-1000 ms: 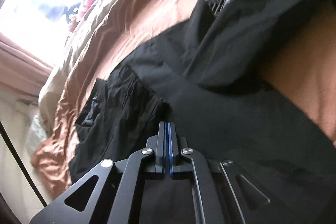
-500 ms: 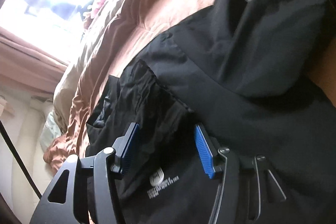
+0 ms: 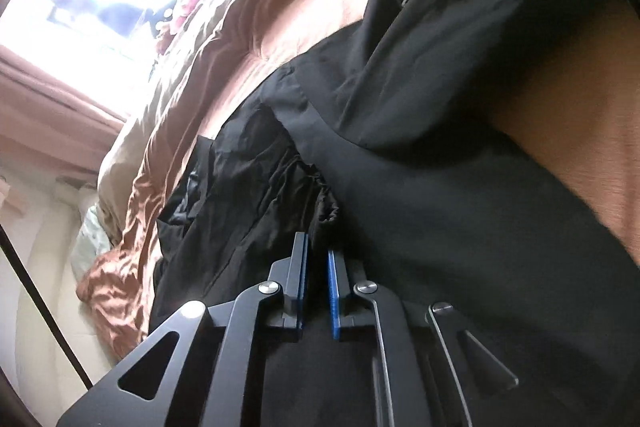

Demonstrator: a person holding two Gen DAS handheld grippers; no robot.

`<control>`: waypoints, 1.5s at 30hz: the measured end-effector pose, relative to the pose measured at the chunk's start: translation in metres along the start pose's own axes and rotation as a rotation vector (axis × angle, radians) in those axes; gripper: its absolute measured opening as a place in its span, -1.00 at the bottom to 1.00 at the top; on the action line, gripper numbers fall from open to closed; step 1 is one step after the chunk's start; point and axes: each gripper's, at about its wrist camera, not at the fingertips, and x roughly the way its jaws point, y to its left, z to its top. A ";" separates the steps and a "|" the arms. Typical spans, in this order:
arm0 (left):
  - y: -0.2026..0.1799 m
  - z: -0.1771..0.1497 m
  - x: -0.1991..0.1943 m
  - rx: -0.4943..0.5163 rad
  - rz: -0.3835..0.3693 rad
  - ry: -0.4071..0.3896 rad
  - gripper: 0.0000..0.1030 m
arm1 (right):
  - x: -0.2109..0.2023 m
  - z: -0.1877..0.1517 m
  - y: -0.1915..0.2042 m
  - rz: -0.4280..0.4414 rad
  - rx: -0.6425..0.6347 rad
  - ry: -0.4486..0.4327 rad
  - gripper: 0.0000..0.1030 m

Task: Fold large clothes

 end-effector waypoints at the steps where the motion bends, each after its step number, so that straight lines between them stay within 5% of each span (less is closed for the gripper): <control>1: -0.001 0.000 -0.002 0.003 0.008 0.003 -0.54 | -0.003 -0.001 0.003 -0.009 -0.010 -0.002 -0.90; 8: -0.019 0.010 -0.047 0.036 0.029 -0.092 -0.55 | -0.006 0.000 0.004 0.001 0.010 0.015 -0.81; 11: -0.038 0.020 -0.057 0.065 0.008 -0.106 -0.54 | -0.012 0.004 -0.001 0.026 0.043 0.034 -0.25; 12: -0.044 0.024 -0.057 0.080 0.002 -0.101 -0.53 | -0.020 0.006 -0.004 0.059 0.046 0.024 0.17; 13: -0.054 0.027 -0.055 0.104 -0.002 -0.092 -0.52 | -0.027 0.008 -0.005 0.077 0.043 0.011 0.35; 18: -0.087 0.029 -0.039 0.167 -0.024 -0.063 -0.52 | -0.080 0.030 -0.025 0.077 0.027 -0.067 0.35; 26: -0.131 0.032 0.004 0.223 -0.057 -0.004 -0.52 | -0.142 0.086 -0.083 -0.116 0.048 -0.173 0.29; 34: -0.151 0.034 0.055 0.279 -0.024 0.078 -0.52 | -0.180 0.113 -0.113 -0.238 0.089 -0.247 0.08; 38: -0.156 0.040 0.063 0.302 -0.006 0.056 -0.52 | -0.182 0.114 -0.116 -0.266 0.119 -0.276 0.00; 45: -0.144 0.035 0.034 0.296 -0.048 0.023 -0.51 | -0.176 0.123 -0.138 -0.265 0.185 -0.297 -0.62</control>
